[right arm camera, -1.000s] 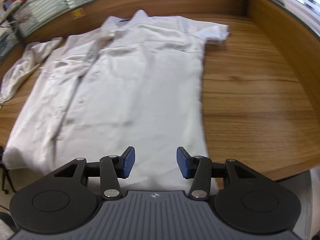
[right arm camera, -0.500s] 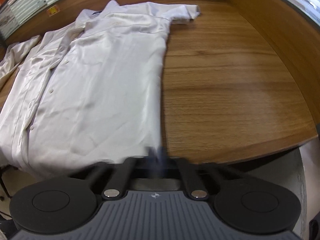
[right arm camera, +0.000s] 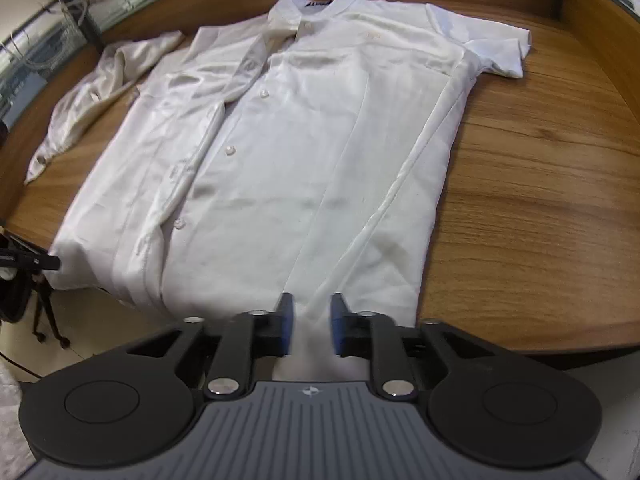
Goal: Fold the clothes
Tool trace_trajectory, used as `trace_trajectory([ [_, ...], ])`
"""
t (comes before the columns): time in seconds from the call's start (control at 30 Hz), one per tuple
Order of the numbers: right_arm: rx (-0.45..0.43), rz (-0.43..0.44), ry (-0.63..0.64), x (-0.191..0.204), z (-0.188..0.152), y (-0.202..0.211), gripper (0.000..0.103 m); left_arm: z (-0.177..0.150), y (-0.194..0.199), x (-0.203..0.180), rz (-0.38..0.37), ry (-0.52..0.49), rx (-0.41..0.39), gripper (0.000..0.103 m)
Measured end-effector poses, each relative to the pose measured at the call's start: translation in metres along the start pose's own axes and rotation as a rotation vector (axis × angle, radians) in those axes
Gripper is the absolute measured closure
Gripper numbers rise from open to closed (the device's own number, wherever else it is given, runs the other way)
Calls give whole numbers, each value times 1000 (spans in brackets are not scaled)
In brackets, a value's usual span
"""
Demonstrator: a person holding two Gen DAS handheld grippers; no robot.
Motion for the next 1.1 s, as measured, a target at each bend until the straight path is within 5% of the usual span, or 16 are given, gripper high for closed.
trace_trajectory([
  [0.23, -37, -58, -124, -34, 1, 15, 76, -2, -6, 0, -7, 3, 13, 60],
  [0.57, 12, -136, -125, -13, 2, -27, 64, -3, -15, -1, -20, 11, 14, 59],
  [0.6, 5, -157, -107, -12, 3, -28, 66, -3, -16, -1, -17, 12, 13, 60],
  [0.7, 9, -198, -76, -12, 5, -29, 101, -2, -18, 1, -14, 16, 10, 60],
  [0.87, -22, -213, -125, -28, 6, -13, 101, -2, -22, 3, 20, -2, 15, 81],
  [1.1, -55, -308, -185, -76, 3, 22, 101, -1, -26, 6, 35, 32, 27, 85],
])
Point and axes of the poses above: each gripper's, at about its wrist camera, not at the fingertips, and y roughly against the way its jaws point, x to its left, z to its top, the point moved 10 cm from there along -y, roughly the way its jaws point
